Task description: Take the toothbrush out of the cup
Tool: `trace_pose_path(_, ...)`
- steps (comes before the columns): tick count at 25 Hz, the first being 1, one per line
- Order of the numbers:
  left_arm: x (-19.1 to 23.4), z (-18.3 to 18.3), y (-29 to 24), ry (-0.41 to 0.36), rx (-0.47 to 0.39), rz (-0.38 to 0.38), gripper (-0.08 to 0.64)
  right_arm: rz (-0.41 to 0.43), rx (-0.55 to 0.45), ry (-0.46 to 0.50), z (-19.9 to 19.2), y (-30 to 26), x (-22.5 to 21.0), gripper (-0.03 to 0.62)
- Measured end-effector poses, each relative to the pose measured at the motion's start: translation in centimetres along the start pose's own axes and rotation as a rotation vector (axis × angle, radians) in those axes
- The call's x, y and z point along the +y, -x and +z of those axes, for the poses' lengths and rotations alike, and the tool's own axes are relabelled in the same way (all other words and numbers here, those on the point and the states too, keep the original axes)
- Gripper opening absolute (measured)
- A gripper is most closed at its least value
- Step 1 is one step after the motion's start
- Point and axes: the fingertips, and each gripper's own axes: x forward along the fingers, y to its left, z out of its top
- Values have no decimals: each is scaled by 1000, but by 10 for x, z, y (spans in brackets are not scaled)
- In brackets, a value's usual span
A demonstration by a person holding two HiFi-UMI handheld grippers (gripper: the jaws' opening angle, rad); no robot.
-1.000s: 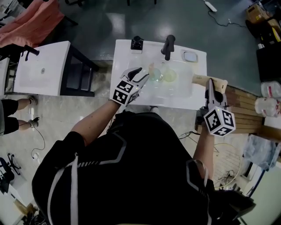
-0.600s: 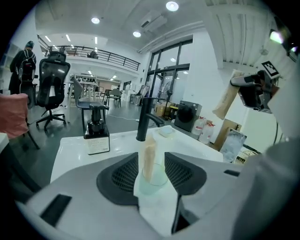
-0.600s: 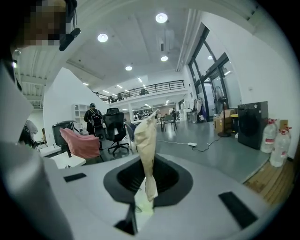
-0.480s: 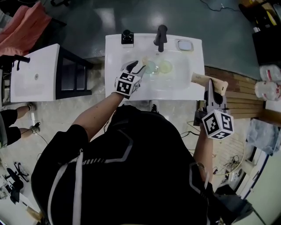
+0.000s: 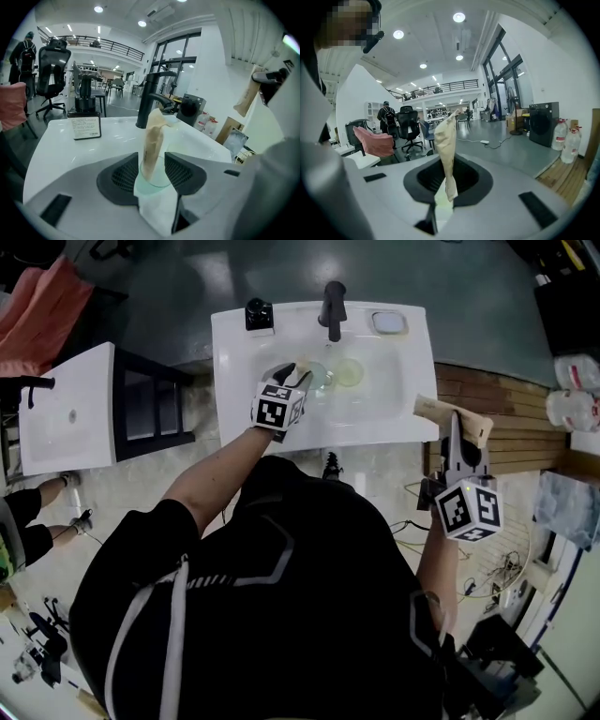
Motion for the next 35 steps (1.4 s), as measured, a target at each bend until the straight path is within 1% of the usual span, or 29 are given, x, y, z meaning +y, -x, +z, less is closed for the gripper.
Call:
trace_pose_path(4, 0, 2, -8, 0, -6, -12, 163, -29, 5, -6, -6, 4, -9, 34)
trace_pose_path(9, 0, 2, -10, 26, -14, -16, 161, -32, 18, -19, -14, 5, -10, 34)
trace_pose_path(14, 0, 9, -14, 48, -38, -31, 161, -42, 24, -23, -17, 6, -13, 34)
trace_pose_path(20, -2, 14, -14, 37, -40, -37, 155, -48, 25, -38, -18, 8, -19, 34)
trace_pose_path(21, -2, 15, -13, 38, -44, -34, 147, -48, 25, -38, -18, 8, -19, 34)
trace_pose_path(24, 0, 16, -12, 41, -52, -19, 95, -41, 25, -39, -18, 8, -19, 34)
trace_pose_path(27, 2, 18, -11, 45, -57, -6, 75, -34, 25, -40, -17, 7, -19, 34)
trace_pose_path(35, 3, 28, -2, 44, -79, -1, 63, 0, 9, -53, -11, 1, -21, 34)
